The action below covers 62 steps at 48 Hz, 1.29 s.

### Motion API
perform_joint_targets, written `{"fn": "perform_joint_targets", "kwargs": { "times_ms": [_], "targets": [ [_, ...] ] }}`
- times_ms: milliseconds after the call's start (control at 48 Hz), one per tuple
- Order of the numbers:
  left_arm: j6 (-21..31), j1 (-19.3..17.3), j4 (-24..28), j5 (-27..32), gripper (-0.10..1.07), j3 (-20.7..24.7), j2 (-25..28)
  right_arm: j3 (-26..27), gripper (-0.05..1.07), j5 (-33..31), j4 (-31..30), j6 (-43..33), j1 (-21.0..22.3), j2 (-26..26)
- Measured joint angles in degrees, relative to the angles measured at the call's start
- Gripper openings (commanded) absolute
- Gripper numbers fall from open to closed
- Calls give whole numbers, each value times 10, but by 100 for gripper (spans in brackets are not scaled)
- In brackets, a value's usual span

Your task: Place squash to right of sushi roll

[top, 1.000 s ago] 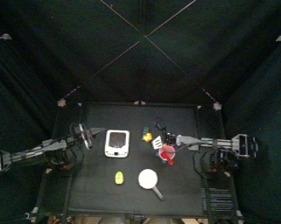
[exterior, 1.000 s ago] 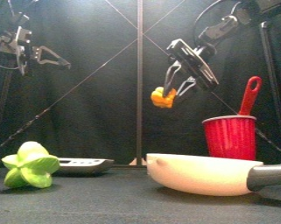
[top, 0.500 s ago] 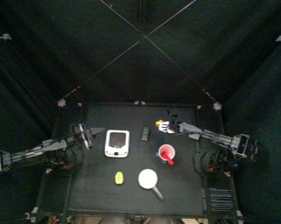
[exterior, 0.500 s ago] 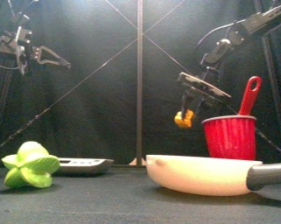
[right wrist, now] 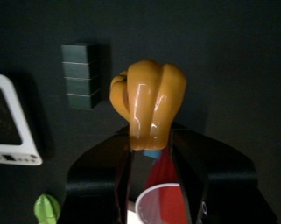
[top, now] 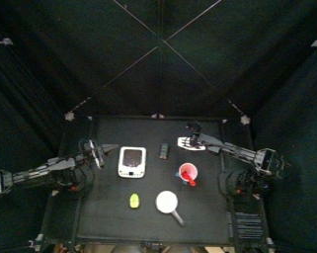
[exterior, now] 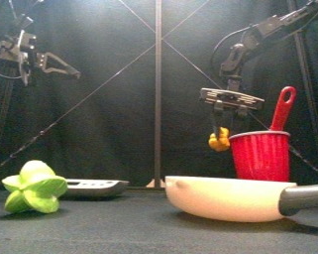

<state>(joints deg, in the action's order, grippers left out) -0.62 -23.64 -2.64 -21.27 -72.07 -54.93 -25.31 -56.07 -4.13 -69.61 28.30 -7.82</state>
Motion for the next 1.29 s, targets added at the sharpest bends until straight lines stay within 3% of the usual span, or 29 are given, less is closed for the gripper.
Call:
{"fn": "perform_joint_targets", "kwargs": {
  "times_ms": [167, 396, 1021, 1167, 1292],
  "targets": [
    [-1, 1, 0, 0, 1, 0, 0, 36, 70, -34, -7, -16, -26, 54],
    [-2, 1, 0, 0, 1, 0, 0, 45, 71, -34, 11, -15, -26, 105],
    [-2, 0, 0, 0, 1, 0, 0, 39, 71, -30, 6, -10, -17, 109],
    [-2, 0, 0, 0, 1, 0, 0, 36, 73, -33, 17, 86, -16, 108],
    [-2, 0, 0, 0, 1, 0, 0, 37, 80, -39, 63, 155, -9, 111]
  ]
}}
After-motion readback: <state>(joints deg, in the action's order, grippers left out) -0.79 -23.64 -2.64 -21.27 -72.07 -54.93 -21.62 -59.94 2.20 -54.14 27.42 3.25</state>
